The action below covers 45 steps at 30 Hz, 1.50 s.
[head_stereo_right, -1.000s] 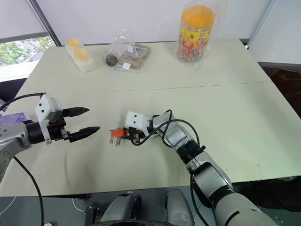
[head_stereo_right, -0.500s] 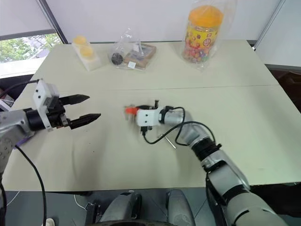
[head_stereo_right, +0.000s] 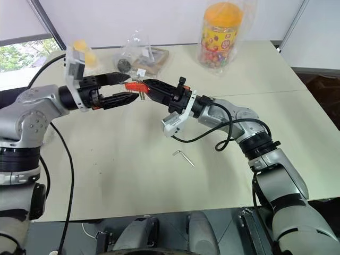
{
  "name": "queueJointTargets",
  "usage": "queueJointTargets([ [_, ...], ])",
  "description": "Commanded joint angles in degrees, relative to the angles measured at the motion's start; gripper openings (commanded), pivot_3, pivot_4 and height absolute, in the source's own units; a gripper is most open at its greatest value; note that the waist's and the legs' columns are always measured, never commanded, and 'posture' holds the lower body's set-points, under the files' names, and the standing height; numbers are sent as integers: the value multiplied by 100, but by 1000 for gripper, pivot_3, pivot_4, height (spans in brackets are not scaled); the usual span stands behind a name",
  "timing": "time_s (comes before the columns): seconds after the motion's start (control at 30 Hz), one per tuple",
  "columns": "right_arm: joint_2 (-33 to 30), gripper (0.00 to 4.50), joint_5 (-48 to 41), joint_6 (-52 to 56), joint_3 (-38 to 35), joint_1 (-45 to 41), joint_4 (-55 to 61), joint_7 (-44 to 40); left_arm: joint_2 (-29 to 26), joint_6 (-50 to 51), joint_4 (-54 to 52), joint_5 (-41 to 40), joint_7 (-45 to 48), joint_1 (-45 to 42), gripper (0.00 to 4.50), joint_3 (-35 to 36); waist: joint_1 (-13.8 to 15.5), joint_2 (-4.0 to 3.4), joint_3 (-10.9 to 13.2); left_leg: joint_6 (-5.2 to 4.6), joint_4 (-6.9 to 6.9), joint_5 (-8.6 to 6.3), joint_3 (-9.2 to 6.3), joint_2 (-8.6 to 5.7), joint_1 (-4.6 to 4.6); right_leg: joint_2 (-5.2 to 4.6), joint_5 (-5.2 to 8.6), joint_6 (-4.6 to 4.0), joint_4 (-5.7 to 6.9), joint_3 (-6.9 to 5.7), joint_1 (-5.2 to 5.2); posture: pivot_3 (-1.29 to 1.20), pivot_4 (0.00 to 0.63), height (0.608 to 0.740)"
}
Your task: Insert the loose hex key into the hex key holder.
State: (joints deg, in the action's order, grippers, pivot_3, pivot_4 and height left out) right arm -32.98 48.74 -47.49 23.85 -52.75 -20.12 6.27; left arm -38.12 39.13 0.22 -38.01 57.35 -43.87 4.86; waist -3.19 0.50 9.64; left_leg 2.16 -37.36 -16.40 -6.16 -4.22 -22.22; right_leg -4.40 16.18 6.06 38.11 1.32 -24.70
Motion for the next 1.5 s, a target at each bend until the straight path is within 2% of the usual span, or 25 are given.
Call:
queueJointTargets([
  [0.03,-38,988,-108,-103,-172,-214,189,-8,35,-75,27,-22,93,-212,4500,54,-19,0,0,0,0,0,-1,0,0,0,0,0,0,0,0,0,150,740],
  [0.67,-22,988,-355,-68,-249,-243,193,-391,266,-58,-112,43,86,-56,4500,-33,-71,0,0,0,-3,0,-1,0,0,-1,0,0,1,0,1,0,150,740],
  [0.77,-23,988,-395,-75,-249,-255,208,-458,316,-72,-100,49,73,-47,3622,-40,-70,0,0,0,-4,0,-1,0,0,-1,0,0,1,0,1,0,150,740],
  [1.0,-30,988,-477,-67,-271,-261,208,-604,438,-93,-43,112,52,-55,65,-64,-71,2,-1,0,-6,0,-1,-1,-1,-2,0,0,2,0,2,0,150,740],
  [1.43,-42,988,-728,-94,-272,-193,211,-1020,548,-100,-90,171,4,-19,23,-79,-75,2,-1,0,-8,0,-2,-1,-1,-2,0,0,3,0,2,0,150,740],
  [1.5,-37,2042,-773,-97,-283,-189,194,-1066,561,-103,-104,182,-4,-10,0,-77,-74,2,-1,0,-9,0,-2,-1,-1,-2,0,0,3,0,2,0,150,740],
])
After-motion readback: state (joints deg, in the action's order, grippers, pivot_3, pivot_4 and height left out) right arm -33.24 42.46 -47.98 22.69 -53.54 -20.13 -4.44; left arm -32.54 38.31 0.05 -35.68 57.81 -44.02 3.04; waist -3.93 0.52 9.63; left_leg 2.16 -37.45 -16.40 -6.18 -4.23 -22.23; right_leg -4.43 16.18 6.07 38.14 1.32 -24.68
